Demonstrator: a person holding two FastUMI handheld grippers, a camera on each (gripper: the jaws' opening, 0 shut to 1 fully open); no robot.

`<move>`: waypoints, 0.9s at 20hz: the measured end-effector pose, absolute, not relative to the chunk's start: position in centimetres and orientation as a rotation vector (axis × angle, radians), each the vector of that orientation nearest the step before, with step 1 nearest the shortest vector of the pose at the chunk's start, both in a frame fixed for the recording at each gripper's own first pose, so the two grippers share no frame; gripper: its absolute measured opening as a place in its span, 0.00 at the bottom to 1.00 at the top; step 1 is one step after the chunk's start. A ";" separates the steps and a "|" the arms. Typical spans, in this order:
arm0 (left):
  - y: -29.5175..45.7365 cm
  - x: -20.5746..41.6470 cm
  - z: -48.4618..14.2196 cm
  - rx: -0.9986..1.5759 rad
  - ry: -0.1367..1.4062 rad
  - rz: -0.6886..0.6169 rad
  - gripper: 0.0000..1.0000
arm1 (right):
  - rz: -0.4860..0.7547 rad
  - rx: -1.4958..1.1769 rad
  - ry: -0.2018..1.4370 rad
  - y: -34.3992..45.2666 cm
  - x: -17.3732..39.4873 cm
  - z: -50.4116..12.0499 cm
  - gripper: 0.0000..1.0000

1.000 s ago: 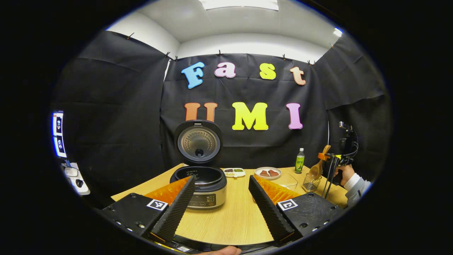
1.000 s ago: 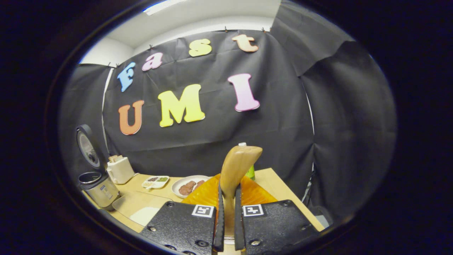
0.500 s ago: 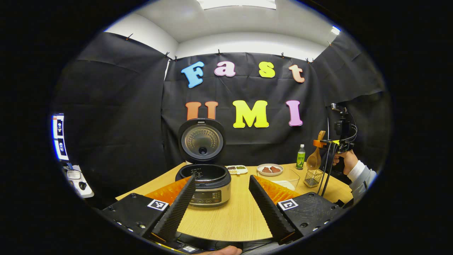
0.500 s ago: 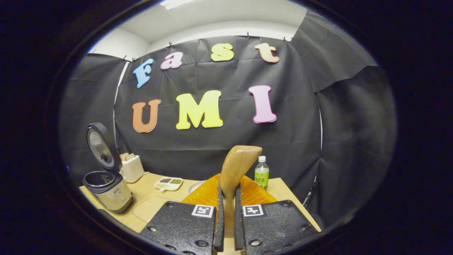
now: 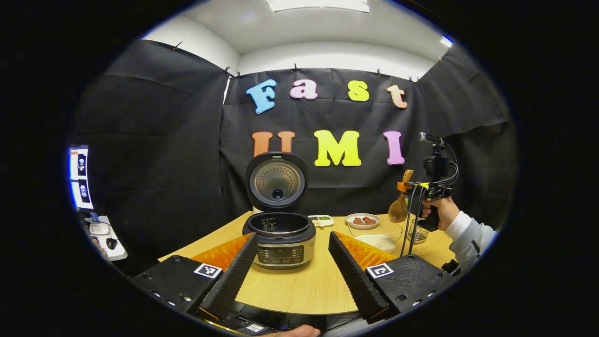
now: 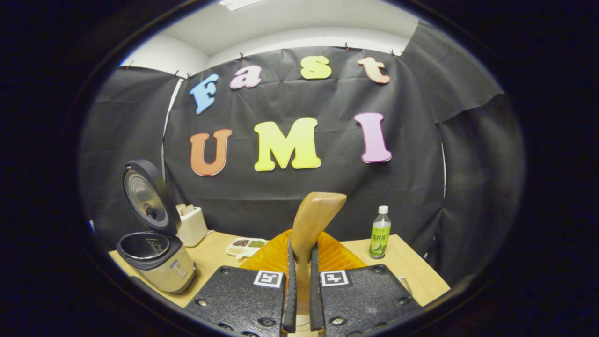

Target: Close the left gripper, press the button to open the rice cooker; take a wooden spoon from the chopstick holder with the right hand, scoop a spoonful of rice and pour it into the rice cooker, then put the wooden spoon back into the chopstick holder.

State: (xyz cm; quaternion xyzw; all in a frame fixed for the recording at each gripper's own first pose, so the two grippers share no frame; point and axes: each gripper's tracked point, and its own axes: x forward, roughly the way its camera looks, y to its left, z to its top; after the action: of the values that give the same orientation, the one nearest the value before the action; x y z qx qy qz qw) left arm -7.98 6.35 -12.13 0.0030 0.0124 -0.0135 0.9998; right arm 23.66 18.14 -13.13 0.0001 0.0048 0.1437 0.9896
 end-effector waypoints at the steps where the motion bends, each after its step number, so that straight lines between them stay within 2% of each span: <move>1: 6.7 -8.1 -12.3 -0.004 0.027 -0.024 0.97 | 0.289 -0.008 0.023 18.9 24.1 -13.9 0.17; 5: 7.6 -8.5 -12.4 -0.030 0.037 -0.030 0.97 | 0.244 -0.049 0.091 19.9 25.7 -17.6 0.16; 6: 7.9 -8.4 -12.3 -0.028 0.036 -0.023 1.00 | 0.232 -0.053 0.104 20.0 25.8 -18.3 0.17; 9: 7.9 -8.7 -12.1 -0.010 0.028 -0.023 0.97 | 0.211 -0.116 0.105 20.4 26.3 -19.6 0.14; 10: 8.0 -8.6 -12.3 -0.009 0.029 -0.024 0.97 | 0.203 -0.139 0.111 20.6 26.4 -20.3 0.16; 16: 8.4 -8.9 -12.4 -0.027 0.034 -0.029 0.96 | 0.175 -0.149 0.131 20.6 27.1 -22.1 0.16; 18: 8.5 -8.7 -12.6 -0.036 0.038 -0.029 0.96 | 0.199 -0.130 0.134 21.3 26.9 -22.5 0.17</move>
State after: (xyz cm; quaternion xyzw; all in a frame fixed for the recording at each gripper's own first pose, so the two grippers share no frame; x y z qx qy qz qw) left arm -8.69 8.47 -12.58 -0.0181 0.0188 -0.0144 0.9996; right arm 26.92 21.26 -22.48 -0.0649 0.0668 0.0993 0.9907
